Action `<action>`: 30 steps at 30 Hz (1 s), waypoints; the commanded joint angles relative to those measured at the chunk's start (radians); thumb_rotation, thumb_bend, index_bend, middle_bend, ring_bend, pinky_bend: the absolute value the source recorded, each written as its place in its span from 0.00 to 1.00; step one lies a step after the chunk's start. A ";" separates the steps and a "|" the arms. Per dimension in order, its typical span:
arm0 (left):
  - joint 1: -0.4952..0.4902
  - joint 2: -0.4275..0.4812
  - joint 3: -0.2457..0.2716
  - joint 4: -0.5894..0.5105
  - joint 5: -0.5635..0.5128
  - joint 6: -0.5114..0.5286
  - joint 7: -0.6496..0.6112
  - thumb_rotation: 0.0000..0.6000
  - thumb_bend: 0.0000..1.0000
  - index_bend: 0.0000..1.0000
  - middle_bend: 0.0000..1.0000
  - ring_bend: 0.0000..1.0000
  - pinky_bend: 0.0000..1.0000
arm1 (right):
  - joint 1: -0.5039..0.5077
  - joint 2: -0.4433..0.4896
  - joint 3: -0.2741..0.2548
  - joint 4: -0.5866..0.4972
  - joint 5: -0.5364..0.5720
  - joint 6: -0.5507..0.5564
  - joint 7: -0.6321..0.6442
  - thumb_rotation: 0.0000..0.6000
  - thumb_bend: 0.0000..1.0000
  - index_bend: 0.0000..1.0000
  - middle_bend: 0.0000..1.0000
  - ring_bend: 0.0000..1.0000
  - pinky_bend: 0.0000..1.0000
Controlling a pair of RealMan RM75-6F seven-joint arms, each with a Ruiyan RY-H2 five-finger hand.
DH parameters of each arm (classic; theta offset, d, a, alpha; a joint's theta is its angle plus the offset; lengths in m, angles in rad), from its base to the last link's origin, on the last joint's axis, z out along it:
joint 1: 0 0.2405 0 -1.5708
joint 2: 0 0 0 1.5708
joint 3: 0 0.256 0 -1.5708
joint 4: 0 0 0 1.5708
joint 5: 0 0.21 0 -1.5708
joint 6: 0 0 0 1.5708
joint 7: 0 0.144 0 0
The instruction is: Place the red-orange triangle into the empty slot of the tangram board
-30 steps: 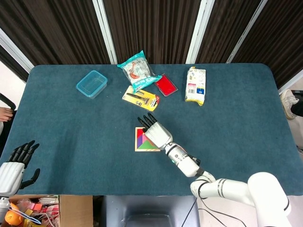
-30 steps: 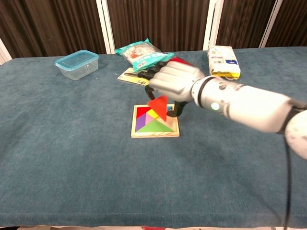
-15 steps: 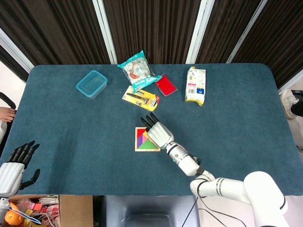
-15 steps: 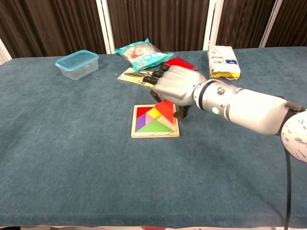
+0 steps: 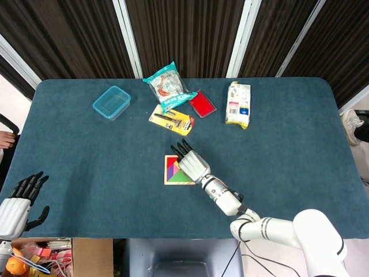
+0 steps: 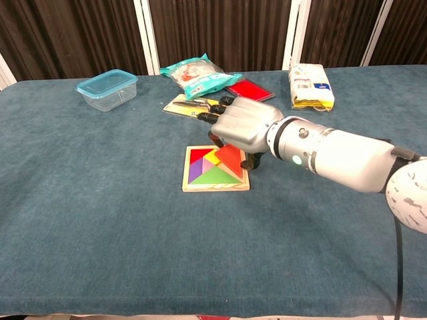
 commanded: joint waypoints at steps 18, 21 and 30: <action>0.002 0.001 0.001 0.001 0.004 0.006 -0.005 1.00 0.46 0.00 0.00 0.02 0.10 | 0.005 -0.001 -0.016 -0.005 0.022 0.006 -0.020 1.00 0.43 0.54 0.04 0.00 0.00; 0.002 0.000 0.001 0.000 0.004 0.006 -0.005 1.00 0.46 0.00 0.00 0.02 0.10 | 0.006 -0.001 -0.017 -0.008 0.028 0.005 -0.024 1.00 0.43 0.53 0.04 0.00 0.00; 0.003 0.002 0.002 -0.001 0.007 0.010 -0.006 1.00 0.46 0.00 0.00 0.02 0.10 | 0.004 0.006 -0.022 -0.031 0.034 0.019 -0.034 1.00 0.43 0.48 0.04 0.00 0.00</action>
